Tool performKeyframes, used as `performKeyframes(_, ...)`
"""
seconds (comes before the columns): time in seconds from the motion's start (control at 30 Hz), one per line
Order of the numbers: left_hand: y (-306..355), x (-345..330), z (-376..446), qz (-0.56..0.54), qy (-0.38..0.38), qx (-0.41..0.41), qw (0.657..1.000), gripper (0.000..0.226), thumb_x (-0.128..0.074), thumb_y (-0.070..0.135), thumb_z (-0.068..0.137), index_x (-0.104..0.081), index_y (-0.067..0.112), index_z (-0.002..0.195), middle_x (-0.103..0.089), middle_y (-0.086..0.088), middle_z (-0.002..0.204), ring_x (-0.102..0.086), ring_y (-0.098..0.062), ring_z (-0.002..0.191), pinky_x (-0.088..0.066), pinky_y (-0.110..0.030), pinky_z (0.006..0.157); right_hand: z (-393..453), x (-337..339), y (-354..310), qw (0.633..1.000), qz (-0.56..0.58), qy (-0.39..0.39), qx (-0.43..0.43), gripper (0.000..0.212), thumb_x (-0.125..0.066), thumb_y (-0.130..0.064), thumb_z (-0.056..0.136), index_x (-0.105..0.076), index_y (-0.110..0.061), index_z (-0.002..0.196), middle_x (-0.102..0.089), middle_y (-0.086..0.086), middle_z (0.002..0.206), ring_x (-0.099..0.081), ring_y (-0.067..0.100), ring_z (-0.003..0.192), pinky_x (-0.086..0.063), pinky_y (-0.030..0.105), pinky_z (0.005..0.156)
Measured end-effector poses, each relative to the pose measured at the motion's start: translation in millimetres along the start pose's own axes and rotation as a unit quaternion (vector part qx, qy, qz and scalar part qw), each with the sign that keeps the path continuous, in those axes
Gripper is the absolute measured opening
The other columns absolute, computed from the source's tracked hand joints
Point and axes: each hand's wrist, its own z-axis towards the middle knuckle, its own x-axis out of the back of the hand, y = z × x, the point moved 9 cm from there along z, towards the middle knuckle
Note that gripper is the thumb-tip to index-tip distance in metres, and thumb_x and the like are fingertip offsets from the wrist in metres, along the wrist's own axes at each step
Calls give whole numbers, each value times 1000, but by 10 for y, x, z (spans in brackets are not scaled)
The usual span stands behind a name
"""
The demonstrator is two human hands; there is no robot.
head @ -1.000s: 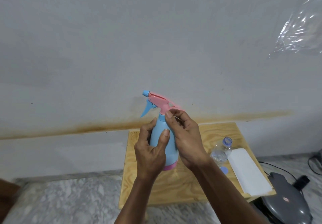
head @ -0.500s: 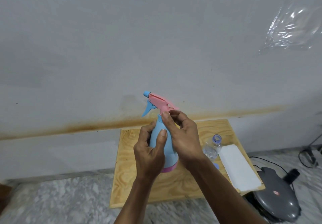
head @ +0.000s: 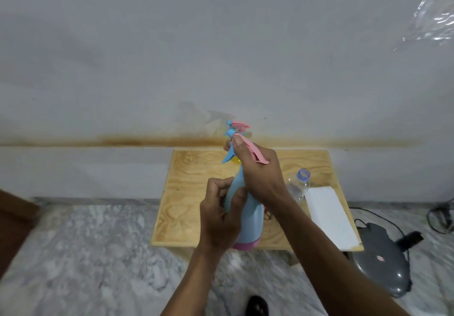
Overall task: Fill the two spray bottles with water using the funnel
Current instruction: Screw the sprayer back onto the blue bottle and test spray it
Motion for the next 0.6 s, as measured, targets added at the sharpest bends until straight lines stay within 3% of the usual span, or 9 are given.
performKeyframes(0.07, -65, 28, -110, 34, 7, 5, 999, 35, -60, 47, 88, -57, 15, 100, -69, 12, 93, -69, -3, 79, -54, -30, 59, -59, -6, 106, 1000, -9, 7, 1, 44, -56, -37, 100, -69, 4, 90, -65, 32, 93, -60, 24, 70, -44, 24, 64)
performKeyframes(0.13, -132, 69, -218, 52, 14, 23, 998, 34, -60, 50, 86, -55, 19, 101, -69, 10, 90, -70, -3, 79, -55, -30, 58, -114, -13, 228, 1000, -17, 15, -14, 44, -55, -38, 100, -69, 2, 87, -66, 30, 90, -57, 18, 68, -43, 25, 61)
performKeyframes(0.2, -187, 114, -317, 59, 22, 48, 997, 37, -60, 53, 85, -55, 20, 101, -70, 10, 89, -70, -4, 79, -54, -27, 59, -162, -48, 326, 999, -19, 17, -30, 40, -56, -38, 100, -73, -6, 84, -72, 19, 85, -65, 23, 72, -50, 29, 67)
performKeyframes(0.33, -324, 196, -478, 41, 10, 95, 995, 38, -54, 58, 86, -54, 24, 103, -69, 13, 92, -68, -3, 80, -49, -20, 62, -305, -142, 497, 998, -52, 8, -40, 38, -53, -41, 101, -72, -13, 84, -76, 1, 85, -70, 15, 84, -53, 37, 81)
performKeyframes(0.4, -463, 243, -552, 28, -9, 132, 991, 43, -48, 62, 86, -57, 23, 103, -69, 10, 88, -64, -5, 79, -48, -27, 63, -374, -144, 516, 997, -66, 31, -26, 37, -50, -39, 101, -71, -15, 84, -74, -1, 84, -68, 13, 84, -53, 37, 81)
performKeyframes(0.5, -675, 354, -695, 23, -20, 160, 987, 38, -40, 62, 91, -61, 30, 90, -67, 5, 84, -59, -14, 81, -48, -52, 74, -477, -193, 550, 995, -75, 62, -33, 36, -47, -41, 101, -70, -18, 83, -72, -5, 84, -66, 9, 85, -50, 31, 78)
performKeyframes(0.53, -696, 399, -736, 24, -22, 153, 988, 37, -39, 60, 93, -61, 30, 87, -65, 4, 82, -58, -16, 80, -48, -55, 74, -521, -229, 569, 994, -78, 68, -39, 37, -48, -42, 101, -69, -19, 82, -72, -5, 83, -65, 9, 84, -49, 30, 77)
performKeyframes(0.6, -727, 495, -792, 32, -17, 149, 988, 34, -38, 57, 94, -59, 33, 82, -62, 7, 77, -57, -15, 75, -48, -48, 69, -615, -285, 591, 993, -76, 84, -38, 39, -49, -43, 99, -69, -17, 79, -72, -2, 80, -66, 12, 81, -50, 32, 75)
